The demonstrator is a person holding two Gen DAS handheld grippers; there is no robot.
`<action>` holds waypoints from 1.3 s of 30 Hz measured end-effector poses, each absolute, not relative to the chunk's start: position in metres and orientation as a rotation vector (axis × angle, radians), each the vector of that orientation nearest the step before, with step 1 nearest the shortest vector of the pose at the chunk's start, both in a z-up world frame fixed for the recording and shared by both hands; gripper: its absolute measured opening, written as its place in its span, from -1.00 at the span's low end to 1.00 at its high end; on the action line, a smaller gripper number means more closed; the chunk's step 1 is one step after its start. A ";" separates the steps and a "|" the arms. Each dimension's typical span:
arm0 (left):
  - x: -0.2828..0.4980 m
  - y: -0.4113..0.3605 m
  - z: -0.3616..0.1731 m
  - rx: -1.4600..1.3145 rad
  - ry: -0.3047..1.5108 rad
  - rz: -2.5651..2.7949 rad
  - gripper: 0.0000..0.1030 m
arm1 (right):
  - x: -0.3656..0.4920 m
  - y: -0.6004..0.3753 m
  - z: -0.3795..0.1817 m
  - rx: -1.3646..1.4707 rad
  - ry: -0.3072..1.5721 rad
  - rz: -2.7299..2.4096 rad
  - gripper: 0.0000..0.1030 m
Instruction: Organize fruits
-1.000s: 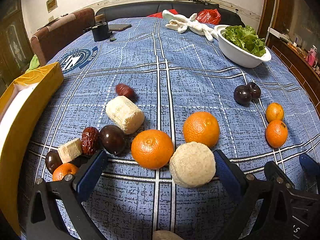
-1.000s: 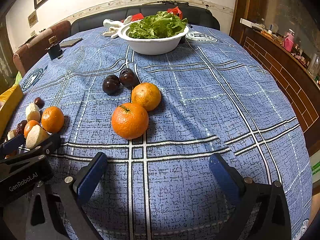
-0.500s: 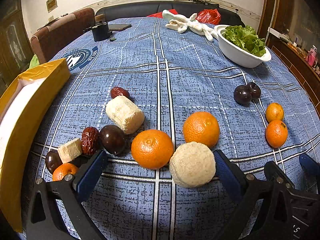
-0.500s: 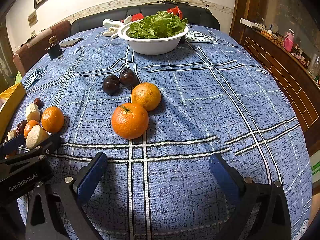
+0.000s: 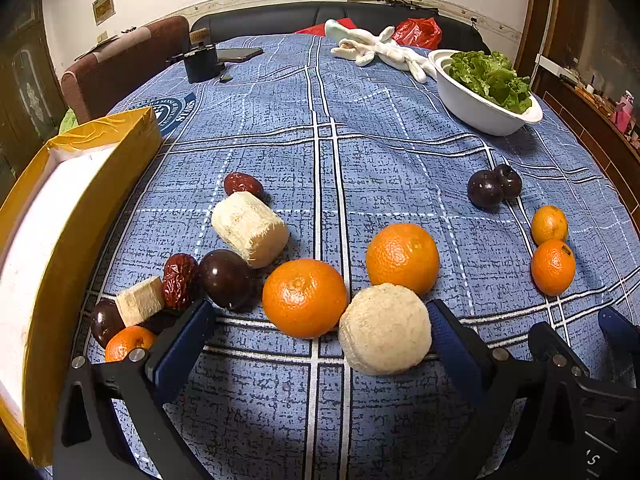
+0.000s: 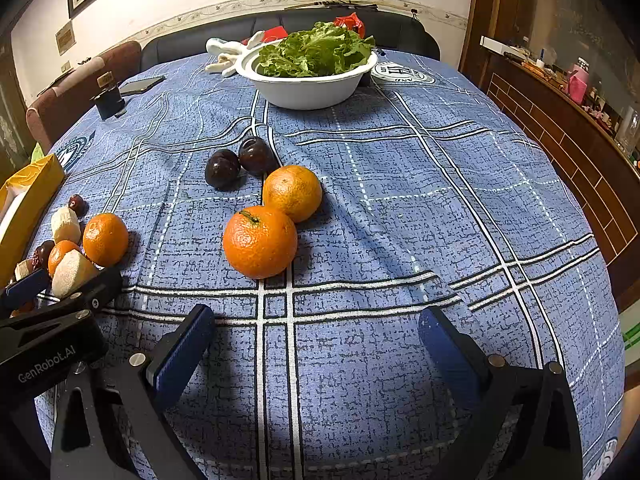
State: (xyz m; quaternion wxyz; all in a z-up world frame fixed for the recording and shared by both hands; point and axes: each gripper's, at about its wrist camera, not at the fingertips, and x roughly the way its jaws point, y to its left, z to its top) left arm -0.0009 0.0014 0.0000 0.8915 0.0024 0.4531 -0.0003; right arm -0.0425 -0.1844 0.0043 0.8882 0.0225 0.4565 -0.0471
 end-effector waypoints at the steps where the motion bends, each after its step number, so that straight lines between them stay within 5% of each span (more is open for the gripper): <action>1: -0.001 0.001 0.000 0.005 0.940 -0.001 1.00 | -0.042 -0.184 0.004 0.047 0.949 -0.098 1.00; 25: -0.002 0.004 0.003 0.075 1.040 -0.111 1.00 | -0.052 -0.182 0.008 0.073 1.013 -0.126 1.00; 29: -0.024 0.014 0.012 0.032 1.048 -0.205 0.83 | -0.061 -0.181 0.007 0.071 1.023 -0.129 1.00; 31: -0.037 0.024 0.023 -0.006 1.011 -0.243 0.65 | -0.064 -0.181 0.007 0.069 1.025 -0.129 1.00; 39: -0.125 0.104 0.135 -0.051 0.626 -0.176 0.64 | -0.103 -0.172 0.040 0.095 0.937 -0.109 0.85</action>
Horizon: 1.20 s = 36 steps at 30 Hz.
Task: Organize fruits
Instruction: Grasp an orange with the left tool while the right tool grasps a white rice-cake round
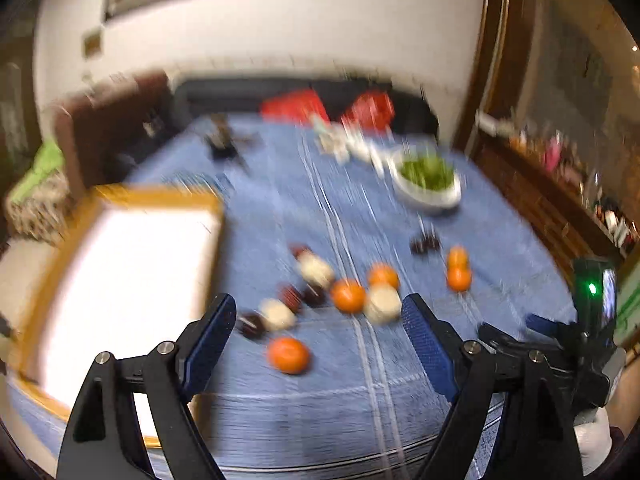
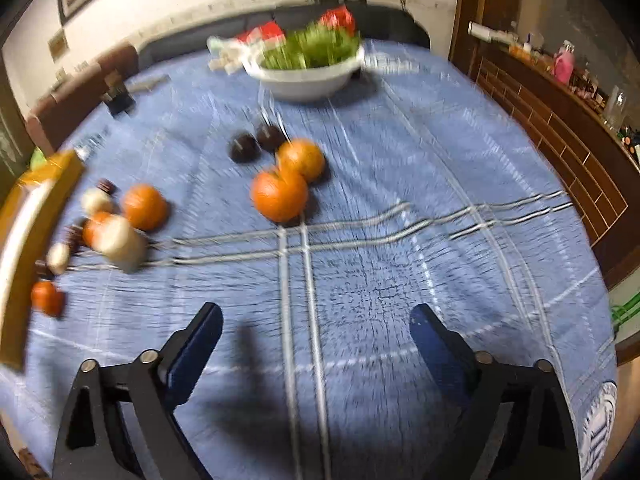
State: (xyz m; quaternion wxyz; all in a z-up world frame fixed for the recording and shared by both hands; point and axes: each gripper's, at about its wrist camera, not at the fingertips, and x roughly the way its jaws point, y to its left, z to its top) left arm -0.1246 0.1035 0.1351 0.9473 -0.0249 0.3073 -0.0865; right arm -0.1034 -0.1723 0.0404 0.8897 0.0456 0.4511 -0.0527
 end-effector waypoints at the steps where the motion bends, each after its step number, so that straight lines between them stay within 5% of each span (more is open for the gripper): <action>1: -0.135 0.113 0.151 -0.047 0.573 -0.159 0.64 | -0.113 -0.169 0.056 0.085 0.885 -0.110 0.85; 7: -0.196 0.157 0.246 0.003 0.312 -0.082 0.68 | -0.171 -0.155 0.170 0.071 0.550 -0.088 0.87; 11: -0.221 0.171 0.306 0.040 0.150 -0.011 1.00 | -0.193 -0.150 0.249 0.087 0.340 -0.040 0.98; 15: -0.221 0.178 0.319 0.042 0.159 -0.034 1.00 | -0.186 -0.142 0.280 0.144 0.304 0.072 1.00; 19: -0.188 0.181 0.266 -0.020 0.337 -0.093 1.00 | -0.145 -0.127 0.228 0.178 0.479 0.185 1.00; 20: -0.179 0.180 0.248 -0.038 0.377 -0.111 1.00 | -0.129 -0.119 0.201 0.177 0.555 0.221 0.87; 22: -0.160 0.175 0.204 -0.081 0.486 -0.145 0.98 | -0.109 -0.110 0.151 0.173 0.686 0.264 0.28; 23: -0.152 0.173 0.184 -0.096 0.536 -0.167 0.90 | -0.099 -0.105 0.128 0.174 0.740 0.273 0.20; 24: -0.147 0.169 0.169 -0.104 0.573 -0.186 0.55 | -0.088 -0.101 0.104 0.180 0.801 0.283 0.14; 25: -0.139 0.164 0.151 -0.104 0.618 -0.204 0.21 | -0.081 -0.101 0.087 0.186 0.831 0.290 0.14; 26: -0.133 0.159 0.137 -0.096 0.652 -0.213 0.12 | -0.076 -0.098 0.077 0.183 0.849 0.296 0.14; 36: -0.097 0.123 0.056 -0.038 0.833 -0.254 0.10 | -0.044 -0.077 0.027 0.096 0.910 0.329 0.14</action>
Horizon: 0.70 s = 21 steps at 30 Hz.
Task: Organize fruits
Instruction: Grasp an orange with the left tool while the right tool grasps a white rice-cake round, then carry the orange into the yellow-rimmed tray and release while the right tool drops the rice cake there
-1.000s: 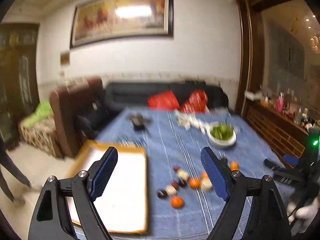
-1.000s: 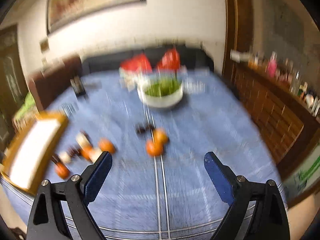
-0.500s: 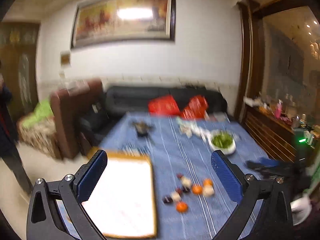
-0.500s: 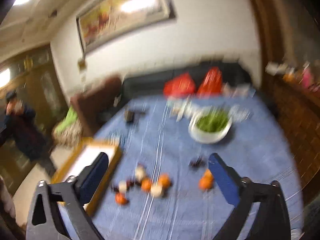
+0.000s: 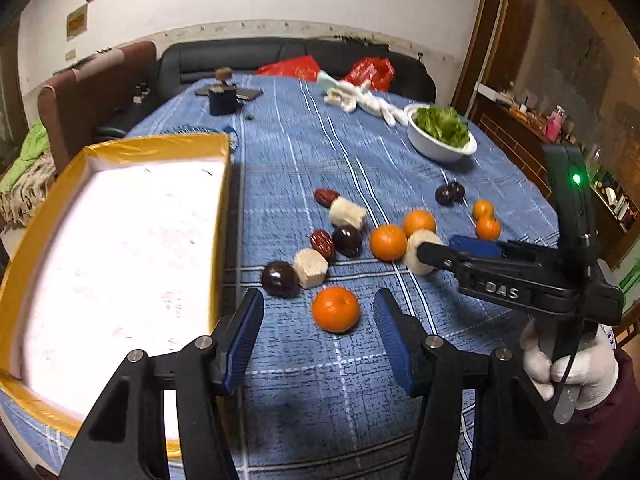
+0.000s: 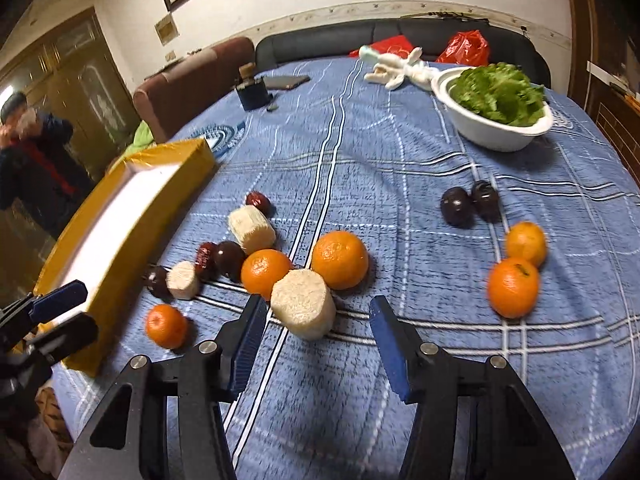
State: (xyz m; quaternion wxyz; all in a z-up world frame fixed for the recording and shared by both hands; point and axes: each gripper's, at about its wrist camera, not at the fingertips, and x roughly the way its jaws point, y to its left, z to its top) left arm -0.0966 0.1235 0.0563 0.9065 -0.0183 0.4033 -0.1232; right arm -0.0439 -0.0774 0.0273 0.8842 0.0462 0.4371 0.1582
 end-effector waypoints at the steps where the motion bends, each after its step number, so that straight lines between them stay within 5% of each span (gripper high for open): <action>1: -0.095 0.121 0.054 -0.033 0.842 -0.260 0.10 | -0.040 -0.075 0.023 0.092 0.912 0.330 0.14; 4: -0.088 0.110 0.046 0.004 0.858 -0.266 0.10 | -0.033 -0.070 0.015 0.080 0.918 0.343 0.11; 7: -0.082 0.104 0.040 0.017 0.881 -0.274 0.10 | -0.034 -0.069 0.017 0.096 0.903 0.372 -0.25; 15: -0.063 0.087 0.015 0.066 0.939 -0.239 -0.05 | -0.039 -0.081 0.022 0.150 0.866 0.374 -0.31; 17: -0.059 0.088 0.013 0.054 0.952 -0.232 -0.14 | -0.040 -0.082 0.023 0.153 0.864 0.379 -0.31; 18: -0.058 0.089 0.014 0.046 0.949 -0.231 -0.37 | -0.040 -0.082 0.023 0.155 0.862 0.382 -0.31; 21: -0.056 0.092 0.013 0.018 0.950 -0.222 -0.38 | -0.041 -0.082 0.023 0.160 0.860 0.386 -0.31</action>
